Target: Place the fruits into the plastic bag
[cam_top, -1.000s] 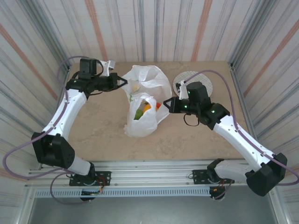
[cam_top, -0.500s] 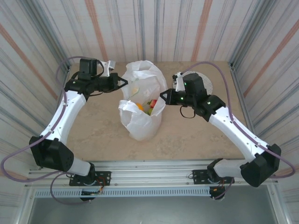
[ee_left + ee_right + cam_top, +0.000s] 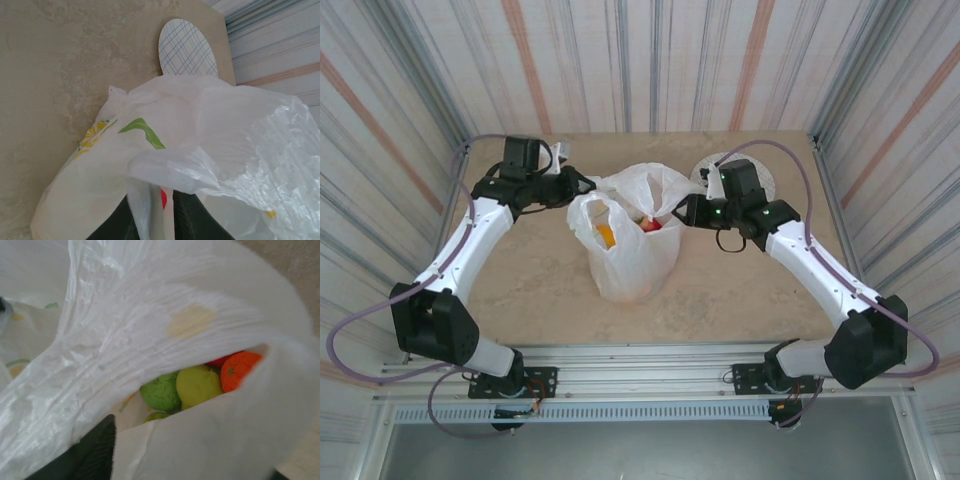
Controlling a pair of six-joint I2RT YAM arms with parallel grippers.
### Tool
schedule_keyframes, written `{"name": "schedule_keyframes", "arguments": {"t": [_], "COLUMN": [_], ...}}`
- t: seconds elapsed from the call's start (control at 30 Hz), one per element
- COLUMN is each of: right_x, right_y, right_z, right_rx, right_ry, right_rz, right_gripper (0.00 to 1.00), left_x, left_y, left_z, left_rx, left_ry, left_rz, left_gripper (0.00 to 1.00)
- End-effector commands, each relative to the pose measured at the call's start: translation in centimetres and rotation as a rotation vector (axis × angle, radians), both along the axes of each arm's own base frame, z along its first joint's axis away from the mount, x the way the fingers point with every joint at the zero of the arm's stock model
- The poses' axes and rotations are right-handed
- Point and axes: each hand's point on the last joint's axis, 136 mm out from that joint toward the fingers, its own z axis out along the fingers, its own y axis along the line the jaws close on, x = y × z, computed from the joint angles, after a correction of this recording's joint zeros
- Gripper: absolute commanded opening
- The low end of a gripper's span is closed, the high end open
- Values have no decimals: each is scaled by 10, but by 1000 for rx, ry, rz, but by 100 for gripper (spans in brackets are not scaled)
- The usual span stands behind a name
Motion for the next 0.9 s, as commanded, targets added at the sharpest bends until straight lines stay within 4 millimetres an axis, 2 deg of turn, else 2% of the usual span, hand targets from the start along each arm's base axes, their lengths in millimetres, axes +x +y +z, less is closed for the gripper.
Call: {"name": "schedule_keyframes", "arguments": {"t": [0.0,0.13,0.3,0.4,0.47,0.57,0.63,0.77,0.87], "right_x": [-9,-16,-15,-12,-7,1,6,14,18], "right_y": [-19,-49,-89,-114,-133,-166,-187,-220,-240], "right_z": [36,63,89,86,75,46,27,-8,-39], "right_rx": [-47,-99,-162,-258,-356,-499,-569,-641,-675], "right_ry": [-96,-187,-282,-314,-333,-348,-358,-371,-354], "right_rz": [-6,-74,-187,-268,-339,-469,-554,-692,-747], "right_gripper": [60,75,83,86,91,100,99,99,99], "left_x": [-3,-9,-19,-31,-43,-59,-66,-73,-73], "left_y": [7,27,72,103,125,153,167,203,223], "left_z": [27,51,73,81,78,58,40,-19,-50], "left_rx": [3,51,155,237,297,353,369,467,600], "left_ry": [-97,-211,-346,-424,-469,-507,-532,-509,-525], "left_rz": [28,72,229,352,448,585,666,849,924], "left_gripper": [33,63,88,98,99,99,99,99,99]}}
